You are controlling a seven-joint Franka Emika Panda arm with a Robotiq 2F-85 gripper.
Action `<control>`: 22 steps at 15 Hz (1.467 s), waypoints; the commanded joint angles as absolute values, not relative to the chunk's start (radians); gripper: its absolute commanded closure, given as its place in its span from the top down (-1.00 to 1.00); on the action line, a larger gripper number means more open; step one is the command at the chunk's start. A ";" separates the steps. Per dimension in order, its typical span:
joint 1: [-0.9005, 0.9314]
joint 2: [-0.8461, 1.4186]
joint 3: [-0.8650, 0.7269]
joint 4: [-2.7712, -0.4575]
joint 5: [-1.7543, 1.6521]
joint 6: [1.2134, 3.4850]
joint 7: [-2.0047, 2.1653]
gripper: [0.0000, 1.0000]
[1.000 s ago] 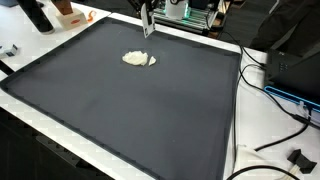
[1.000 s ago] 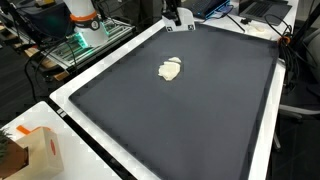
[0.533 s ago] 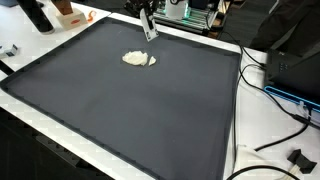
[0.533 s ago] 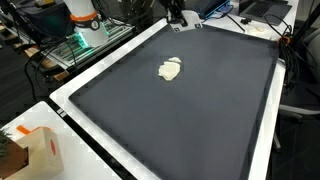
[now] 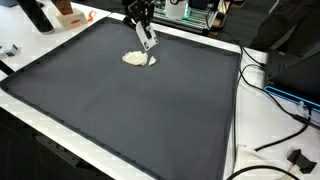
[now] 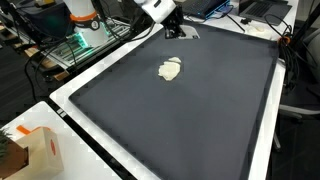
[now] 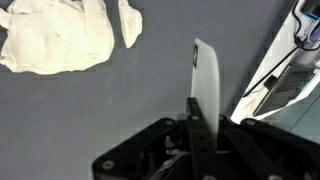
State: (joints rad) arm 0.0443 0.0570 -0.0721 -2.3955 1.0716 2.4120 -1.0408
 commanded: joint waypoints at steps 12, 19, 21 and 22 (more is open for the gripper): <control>-0.073 0.183 -0.064 -2.356 1.126 2.343 -0.994 -0.98; -0.071 0.210 -0.060 -2.340 1.160 2.378 -0.908 -0.98; -0.067 0.209 -0.060 -2.342 1.154 2.392 -0.876 -0.98; -0.066 0.207 -0.060 -2.344 1.149 2.398 -0.851 -0.98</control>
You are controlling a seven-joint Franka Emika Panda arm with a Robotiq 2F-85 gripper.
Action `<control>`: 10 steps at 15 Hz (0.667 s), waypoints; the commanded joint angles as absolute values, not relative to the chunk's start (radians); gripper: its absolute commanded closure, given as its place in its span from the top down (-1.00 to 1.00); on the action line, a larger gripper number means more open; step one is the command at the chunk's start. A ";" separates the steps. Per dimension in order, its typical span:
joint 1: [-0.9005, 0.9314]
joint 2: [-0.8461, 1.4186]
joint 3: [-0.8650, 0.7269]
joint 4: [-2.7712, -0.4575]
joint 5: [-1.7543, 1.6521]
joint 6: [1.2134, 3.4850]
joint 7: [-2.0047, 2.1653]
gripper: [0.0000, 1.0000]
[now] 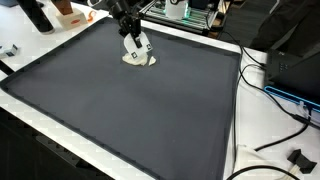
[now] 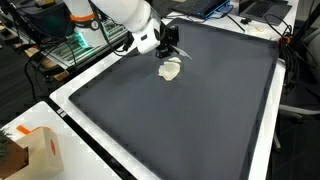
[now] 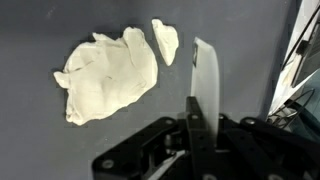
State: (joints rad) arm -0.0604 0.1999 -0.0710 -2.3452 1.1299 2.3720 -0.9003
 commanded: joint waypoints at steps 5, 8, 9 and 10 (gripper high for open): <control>-0.056 0.187 -0.055 -2.360 1.132 2.438 -0.719 -0.98; -0.052 0.170 -0.048 -2.370 1.126 2.447 -0.641 -0.98; -0.049 0.163 -0.046 -2.374 1.119 2.457 -0.610 -0.98; -0.046 0.157 -0.044 -2.378 1.111 2.463 -0.576 -0.98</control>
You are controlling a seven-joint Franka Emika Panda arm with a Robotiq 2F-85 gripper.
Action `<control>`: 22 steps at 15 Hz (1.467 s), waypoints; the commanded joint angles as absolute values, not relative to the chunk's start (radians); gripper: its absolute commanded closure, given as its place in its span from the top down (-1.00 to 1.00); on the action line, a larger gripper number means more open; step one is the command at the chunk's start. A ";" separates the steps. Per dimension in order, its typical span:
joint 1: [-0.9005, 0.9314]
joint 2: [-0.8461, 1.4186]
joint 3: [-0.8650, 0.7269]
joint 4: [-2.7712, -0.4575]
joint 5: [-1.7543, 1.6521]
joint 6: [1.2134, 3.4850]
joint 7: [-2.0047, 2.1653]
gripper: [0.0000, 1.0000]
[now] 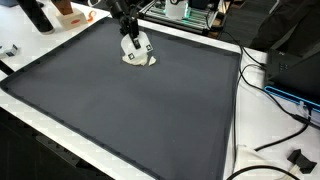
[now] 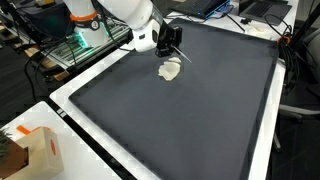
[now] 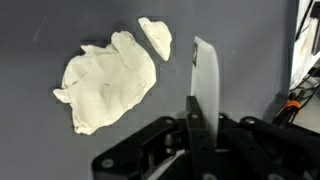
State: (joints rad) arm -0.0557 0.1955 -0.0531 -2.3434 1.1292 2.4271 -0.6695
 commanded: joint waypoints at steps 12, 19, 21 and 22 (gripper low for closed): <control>-0.014 0.007 -0.028 -2.459 0.739 2.506 -0.113 -0.98; -0.006 -0.044 -0.008 -2.445 0.353 2.444 0.225 -0.98; -0.004 -0.054 0.002 -2.437 0.267 2.414 0.294 -0.98; -0.002 -0.059 0.007 -2.432 0.233 2.399 0.321 -0.98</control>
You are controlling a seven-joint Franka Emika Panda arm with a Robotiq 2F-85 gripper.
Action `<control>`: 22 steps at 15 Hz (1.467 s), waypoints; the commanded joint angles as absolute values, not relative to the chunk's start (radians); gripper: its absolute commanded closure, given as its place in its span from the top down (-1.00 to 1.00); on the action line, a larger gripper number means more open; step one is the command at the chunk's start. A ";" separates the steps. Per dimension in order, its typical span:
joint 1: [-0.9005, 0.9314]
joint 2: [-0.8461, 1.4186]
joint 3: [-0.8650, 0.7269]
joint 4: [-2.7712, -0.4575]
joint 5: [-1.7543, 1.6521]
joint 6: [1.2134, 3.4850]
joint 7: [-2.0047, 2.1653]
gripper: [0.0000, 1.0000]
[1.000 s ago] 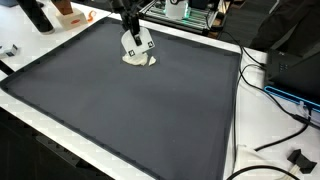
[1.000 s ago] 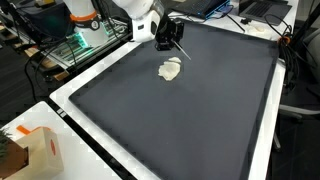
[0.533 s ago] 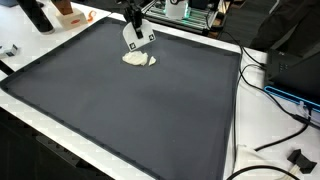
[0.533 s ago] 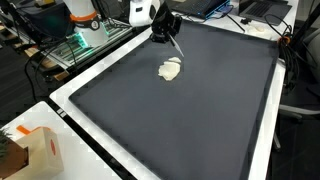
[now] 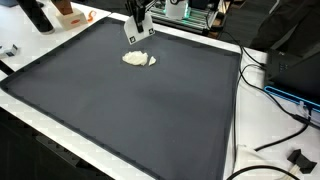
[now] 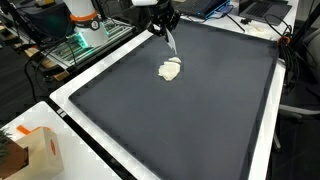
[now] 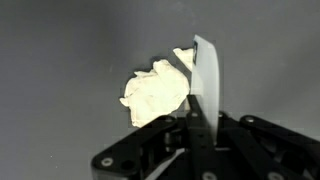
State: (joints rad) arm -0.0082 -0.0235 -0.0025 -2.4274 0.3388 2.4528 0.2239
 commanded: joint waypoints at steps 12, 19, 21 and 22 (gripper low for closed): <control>0.017 -0.065 0.047 -2.383 0.085 2.302 0.413 -0.93; 0.012 -0.055 0.050 -2.376 0.052 2.301 0.467 -0.98; 0.002 -0.038 0.057 -2.367 -0.057 2.316 0.649 -0.98; 0.000 -0.028 0.058 -2.359 -0.106 2.316 0.725 -0.98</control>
State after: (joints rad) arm 0.0096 -0.0562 0.0510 -2.3766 0.0161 2.3039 0.5342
